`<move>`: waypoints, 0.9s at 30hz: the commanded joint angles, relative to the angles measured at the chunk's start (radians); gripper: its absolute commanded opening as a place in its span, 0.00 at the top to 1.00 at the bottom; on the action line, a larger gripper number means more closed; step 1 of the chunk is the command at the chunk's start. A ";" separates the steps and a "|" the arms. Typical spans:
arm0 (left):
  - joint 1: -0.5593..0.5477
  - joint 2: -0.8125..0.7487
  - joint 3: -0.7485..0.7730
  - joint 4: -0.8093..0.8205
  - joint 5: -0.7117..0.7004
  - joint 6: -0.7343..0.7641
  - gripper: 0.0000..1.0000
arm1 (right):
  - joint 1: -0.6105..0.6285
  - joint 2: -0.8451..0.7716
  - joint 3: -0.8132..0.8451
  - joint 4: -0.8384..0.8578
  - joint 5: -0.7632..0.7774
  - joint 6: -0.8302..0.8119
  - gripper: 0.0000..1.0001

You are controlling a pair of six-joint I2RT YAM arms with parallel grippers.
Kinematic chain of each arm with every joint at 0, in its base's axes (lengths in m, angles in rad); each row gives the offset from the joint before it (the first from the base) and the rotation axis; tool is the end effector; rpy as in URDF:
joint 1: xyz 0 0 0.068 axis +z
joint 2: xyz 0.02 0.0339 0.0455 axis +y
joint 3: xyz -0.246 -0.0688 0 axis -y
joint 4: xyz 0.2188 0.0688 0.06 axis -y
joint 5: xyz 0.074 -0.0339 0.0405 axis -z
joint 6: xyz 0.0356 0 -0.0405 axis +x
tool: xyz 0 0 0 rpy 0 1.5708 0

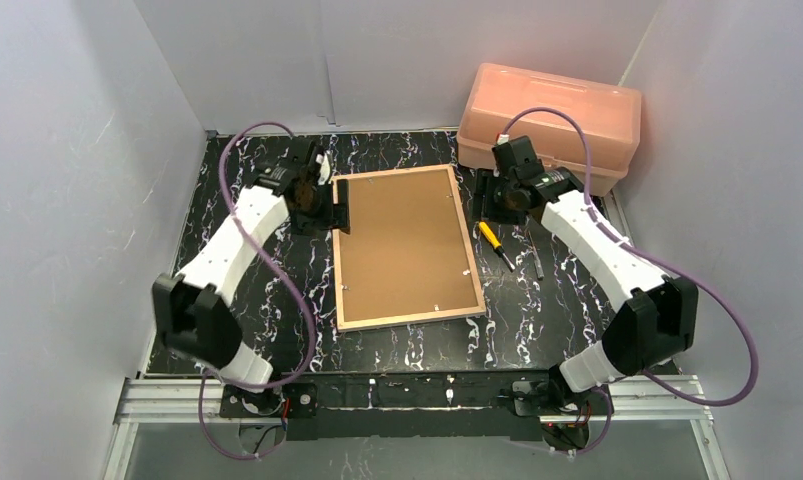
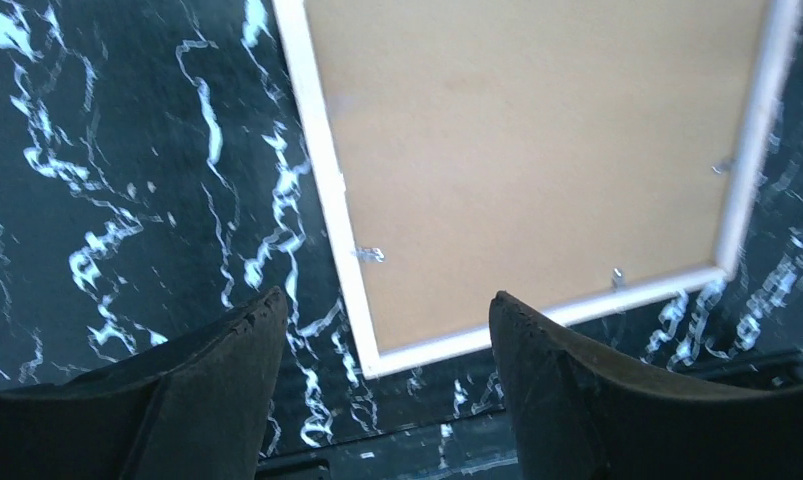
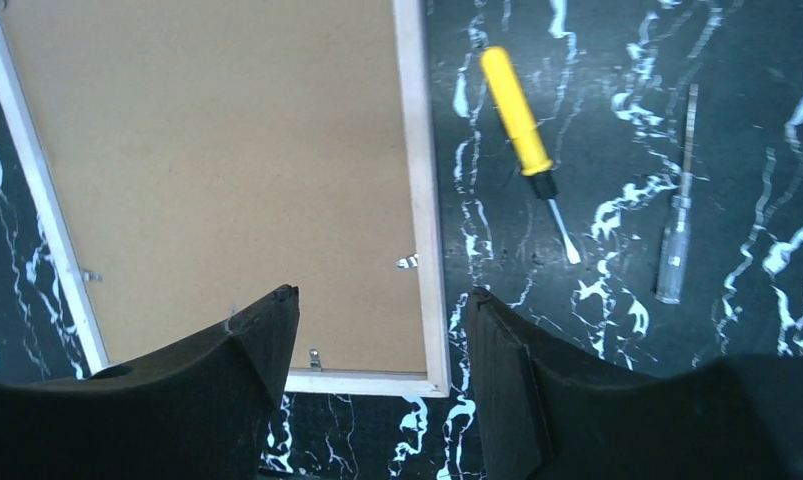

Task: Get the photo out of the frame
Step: Turn over the photo frame at the center of the board.

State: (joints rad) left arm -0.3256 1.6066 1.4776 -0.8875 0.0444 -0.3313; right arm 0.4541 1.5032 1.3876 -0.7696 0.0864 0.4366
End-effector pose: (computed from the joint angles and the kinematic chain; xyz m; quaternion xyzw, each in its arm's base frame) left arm 0.2943 -0.1010 0.2975 0.0033 0.9616 -0.1084 0.2520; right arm 0.2682 0.1275 0.3086 0.0063 0.9410 0.1080 0.3206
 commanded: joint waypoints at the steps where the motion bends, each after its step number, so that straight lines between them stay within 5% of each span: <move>1: -0.022 -0.203 -0.113 0.002 -0.028 -0.089 0.25 | -0.012 -0.095 -0.034 -0.003 0.156 0.071 0.28; 8: -0.019 -0.433 -0.215 0.002 -0.063 -0.171 0.02 | -0.016 -0.203 -0.171 0.129 0.248 0.088 0.25; 15: -0.004 -0.416 -0.297 -0.028 -0.182 -0.254 0.01 | -0.028 -0.150 -0.217 0.170 0.204 0.019 0.09; 27: 0.003 -0.427 -0.366 0.072 0.089 -0.127 0.02 | -0.109 0.076 -0.216 0.246 0.174 -0.099 0.26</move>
State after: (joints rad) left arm -0.3229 1.2289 1.1183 -0.8402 0.0170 -0.5121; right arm 0.3550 1.5467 1.1625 -0.5770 0.2752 0.4007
